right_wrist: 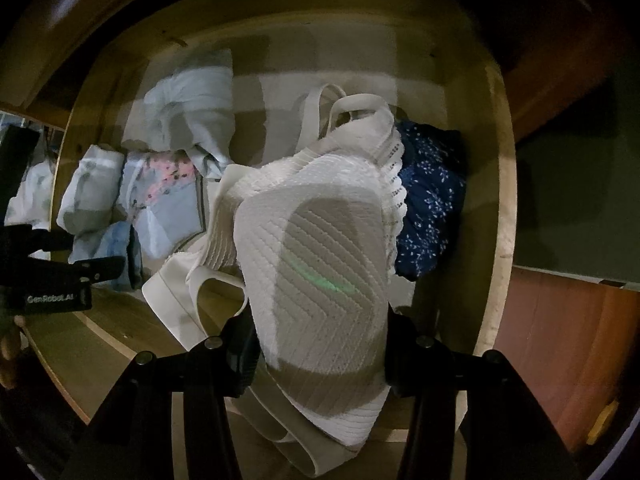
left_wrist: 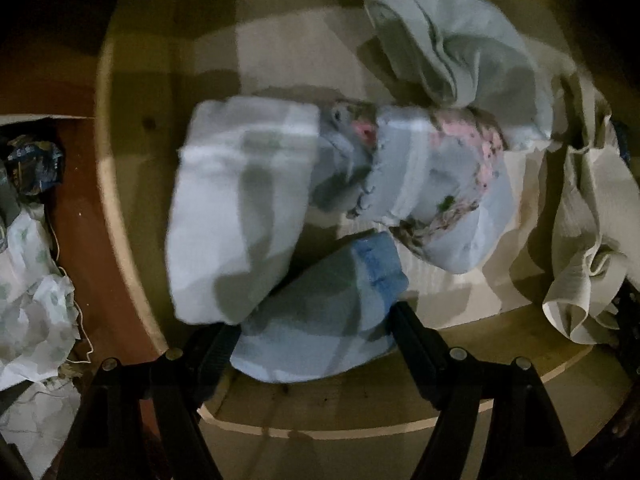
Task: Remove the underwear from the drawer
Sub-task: 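Grasp the light blue sock with the left tool while the right tool rests on the bra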
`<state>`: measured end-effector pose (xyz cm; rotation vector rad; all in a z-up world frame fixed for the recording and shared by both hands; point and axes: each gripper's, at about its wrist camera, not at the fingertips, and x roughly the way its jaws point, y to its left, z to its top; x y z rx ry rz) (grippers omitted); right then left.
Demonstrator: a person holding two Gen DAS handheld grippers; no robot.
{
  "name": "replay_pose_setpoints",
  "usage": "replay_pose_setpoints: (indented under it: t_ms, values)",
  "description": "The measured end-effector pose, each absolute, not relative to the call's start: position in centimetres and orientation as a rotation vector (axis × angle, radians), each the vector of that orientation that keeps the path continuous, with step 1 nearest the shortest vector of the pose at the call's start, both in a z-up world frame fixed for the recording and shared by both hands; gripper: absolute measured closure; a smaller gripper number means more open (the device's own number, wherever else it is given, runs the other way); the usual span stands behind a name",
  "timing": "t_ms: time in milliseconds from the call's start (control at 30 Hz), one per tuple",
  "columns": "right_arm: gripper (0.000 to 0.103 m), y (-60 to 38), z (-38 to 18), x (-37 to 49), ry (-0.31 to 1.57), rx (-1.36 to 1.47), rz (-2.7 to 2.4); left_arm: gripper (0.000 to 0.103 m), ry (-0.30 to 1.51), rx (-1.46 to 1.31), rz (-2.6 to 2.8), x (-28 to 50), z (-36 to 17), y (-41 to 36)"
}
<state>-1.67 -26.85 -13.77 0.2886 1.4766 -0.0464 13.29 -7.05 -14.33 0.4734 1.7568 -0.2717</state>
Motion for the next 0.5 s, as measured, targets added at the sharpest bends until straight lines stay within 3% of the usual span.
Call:
replay_pose_setpoints:
  t_ms: [200, 500]
  values:
    - [0.056, -26.8, -13.7, -1.6, 1.475, 0.298, -0.039, 0.024, 1.792, 0.521, -0.251, 13.8, -15.4, -7.7]
    - [0.056, -26.5, -13.6, -1.4, 1.481, 0.262, -0.035, 0.045, 1.727, 0.452, -0.227, 13.2, -14.4, -6.0]
